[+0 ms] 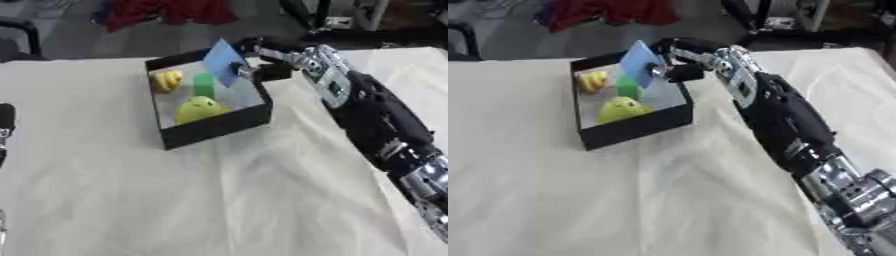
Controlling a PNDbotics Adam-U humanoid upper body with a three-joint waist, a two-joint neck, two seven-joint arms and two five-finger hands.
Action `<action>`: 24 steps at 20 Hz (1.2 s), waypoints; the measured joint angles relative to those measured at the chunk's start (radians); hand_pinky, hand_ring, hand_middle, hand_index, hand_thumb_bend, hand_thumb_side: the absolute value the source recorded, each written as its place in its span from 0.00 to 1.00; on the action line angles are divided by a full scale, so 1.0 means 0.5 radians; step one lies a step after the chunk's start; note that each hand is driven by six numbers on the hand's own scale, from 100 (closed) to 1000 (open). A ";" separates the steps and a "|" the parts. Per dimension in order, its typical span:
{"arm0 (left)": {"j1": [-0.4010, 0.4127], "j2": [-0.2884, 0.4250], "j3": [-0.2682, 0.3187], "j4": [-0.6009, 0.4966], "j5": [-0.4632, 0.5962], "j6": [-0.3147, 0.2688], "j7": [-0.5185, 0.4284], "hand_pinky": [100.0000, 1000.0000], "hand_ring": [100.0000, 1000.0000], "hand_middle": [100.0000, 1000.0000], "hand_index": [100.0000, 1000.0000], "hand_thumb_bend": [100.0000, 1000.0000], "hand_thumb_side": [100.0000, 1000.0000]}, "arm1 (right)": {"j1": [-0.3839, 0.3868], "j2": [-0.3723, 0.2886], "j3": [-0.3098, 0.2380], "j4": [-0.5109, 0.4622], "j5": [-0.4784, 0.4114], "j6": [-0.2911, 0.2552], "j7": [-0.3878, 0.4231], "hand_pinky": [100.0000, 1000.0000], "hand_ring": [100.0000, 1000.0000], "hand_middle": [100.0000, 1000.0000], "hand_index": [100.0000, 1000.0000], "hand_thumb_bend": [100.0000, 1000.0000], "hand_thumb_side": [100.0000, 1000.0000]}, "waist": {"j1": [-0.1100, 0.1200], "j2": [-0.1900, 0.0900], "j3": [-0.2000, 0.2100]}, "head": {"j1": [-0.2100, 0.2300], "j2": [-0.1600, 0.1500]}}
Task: Pick up objects on the table and place them in the box.
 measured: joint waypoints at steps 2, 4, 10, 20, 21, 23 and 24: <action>-0.002 0.000 0.000 0.000 0.000 0.000 0.000 0.62 0.51 0.54 0.79 0.79 0.65 | 0.000 0.000 0.011 0.000 0.040 -0.034 0.035 0.98 0.95 0.99 1.00 0.00 0.00 | 0.000 0.000 0.000 | 0.000 0.000; -0.003 0.000 0.000 0.000 0.000 0.000 0.000 0.62 0.51 0.54 0.79 0.79 0.65 | 0.002 0.000 0.013 0.000 0.087 -0.077 0.094 0.99 0.96 1.00 1.00 0.00 0.00 | 0.000 0.000 0.000 | 0.000 0.000; -0.005 0.000 0.000 0.000 0.000 0.003 0.003 0.62 0.51 0.54 0.79 0.79 0.65 | 0.006 0.000 0.009 0.000 0.169 -0.130 0.175 0.99 0.96 1.00 1.00 0.00 0.00 | 0.000 0.000 0.000 | 0.005 0.000; -0.005 0.000 0.000 0.000 0.000 0.003 0.003 0.62 0.50 0.54 0.79 0.79 0.65 | 0.006 0.000 -0.001 0.001 0.192 -0.127 0.168 0.98 0.96 1.00 1.00 0.00 0.00 | 0.000 0.000 0.000 | 0.006 0.000; -0.005 0.000 0.000 0.000 0.000 0.003 0.003 0.62 0.50 0.54 0.79 0.79 0.65 | 0.006 0.000 -0.001 0.001 0.194 -0.126 0.163 0.98 0.95 0.99 1.00 0.00 0.11 | 0.000 0.000 0.000 | 0.006 0.000; -0.005 0.000 0.000 0.000 0.000 0.003 0.003 0.62 0.50 0.54 0.79 0.79 0.65 | 0.006 0.000 -0.001 0.001 0.203 -0.126 0.154 0.97 0.92 0.91 0.98 0.04 0.51 | 0.000 0.000 -0.001 | 0.006 0.000; -0.005 0.000 0.001 0.000 0.000 0.003 0.003 0.62 0.50 0.54 0.79 0.79 0.65 | 0.006 0.000 -0.001 0.001 0.212 -0.127 0.143 0.96 0.91 0.85 0.95 0.12 0.68 | 0.000 0.000 -0.001 | 0.006 0.000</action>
